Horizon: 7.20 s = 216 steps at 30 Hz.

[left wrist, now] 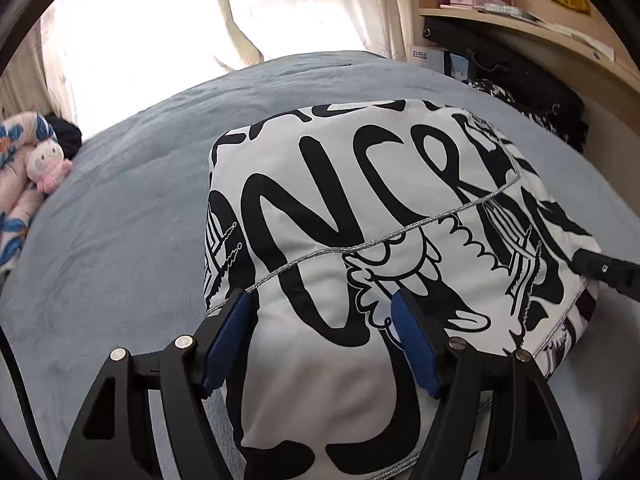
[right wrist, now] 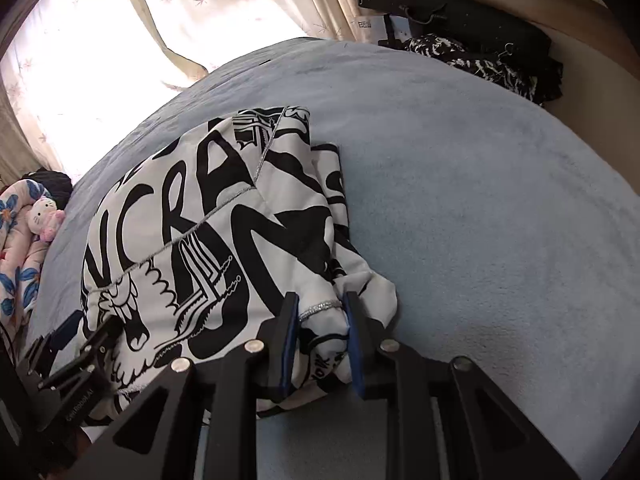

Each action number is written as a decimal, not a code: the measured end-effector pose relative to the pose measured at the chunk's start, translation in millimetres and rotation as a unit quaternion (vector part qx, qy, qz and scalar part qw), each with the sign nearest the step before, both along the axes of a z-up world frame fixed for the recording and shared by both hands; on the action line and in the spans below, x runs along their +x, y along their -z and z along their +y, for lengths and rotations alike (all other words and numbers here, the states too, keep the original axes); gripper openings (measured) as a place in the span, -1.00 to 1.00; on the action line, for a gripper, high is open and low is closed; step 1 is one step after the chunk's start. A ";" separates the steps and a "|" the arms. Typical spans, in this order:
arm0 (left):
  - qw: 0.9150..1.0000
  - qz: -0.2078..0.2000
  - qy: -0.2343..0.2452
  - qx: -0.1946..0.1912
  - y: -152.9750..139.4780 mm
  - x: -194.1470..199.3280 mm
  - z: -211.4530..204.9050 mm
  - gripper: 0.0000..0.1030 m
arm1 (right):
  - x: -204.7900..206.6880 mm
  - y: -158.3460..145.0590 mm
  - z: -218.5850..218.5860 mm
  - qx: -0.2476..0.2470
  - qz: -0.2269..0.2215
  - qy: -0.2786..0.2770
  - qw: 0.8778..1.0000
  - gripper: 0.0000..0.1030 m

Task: Fold large clothes

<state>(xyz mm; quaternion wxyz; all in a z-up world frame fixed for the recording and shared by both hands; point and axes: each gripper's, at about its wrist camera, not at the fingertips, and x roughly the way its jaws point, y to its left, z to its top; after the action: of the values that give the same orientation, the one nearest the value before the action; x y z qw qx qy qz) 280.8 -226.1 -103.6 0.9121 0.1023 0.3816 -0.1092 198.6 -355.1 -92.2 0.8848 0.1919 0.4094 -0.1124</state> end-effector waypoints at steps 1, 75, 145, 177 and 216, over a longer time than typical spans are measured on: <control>1.000 0.005 0.000 -0.005 -1.7 1.3 2.3 0.37 | 0.1 -4.9 0.5 -0.003 0.004 -0.003 1.000 -0.50; 0.986 0.123 -0.074 -0.090 -6.6 21.8 40.5 0.65 | 13.9 11.9 -1.6 -0.106 0.046 -0.047 0.992 0.20; 0.909 0.288 0.060 -0.295 56.2 92.0 9.5 0.85 | 138.5 74.9 -48.5 0.216 0.082 -0.306 0.924 0.51; 0.975 0.165 -0.009 -0.148 -130.3 -76.8 114.5 0.06 | 86.0 -66.6 253.9 0.127 0.033 -0.383 0.914 -0.48; 0.973 0.166 0.026 -0.158 -26.2 145.7 137.2 0.10 | 376.3 7.9 436.0 0.134 -0.003 -0.354 0.926 -0.48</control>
<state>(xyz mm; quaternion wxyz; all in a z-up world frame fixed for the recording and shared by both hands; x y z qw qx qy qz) 426.4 -88.9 -77.4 0.8376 -0.0526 0.5026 -0.2075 574.9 80.9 -100.1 0.8340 0.1521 0.4597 0.2645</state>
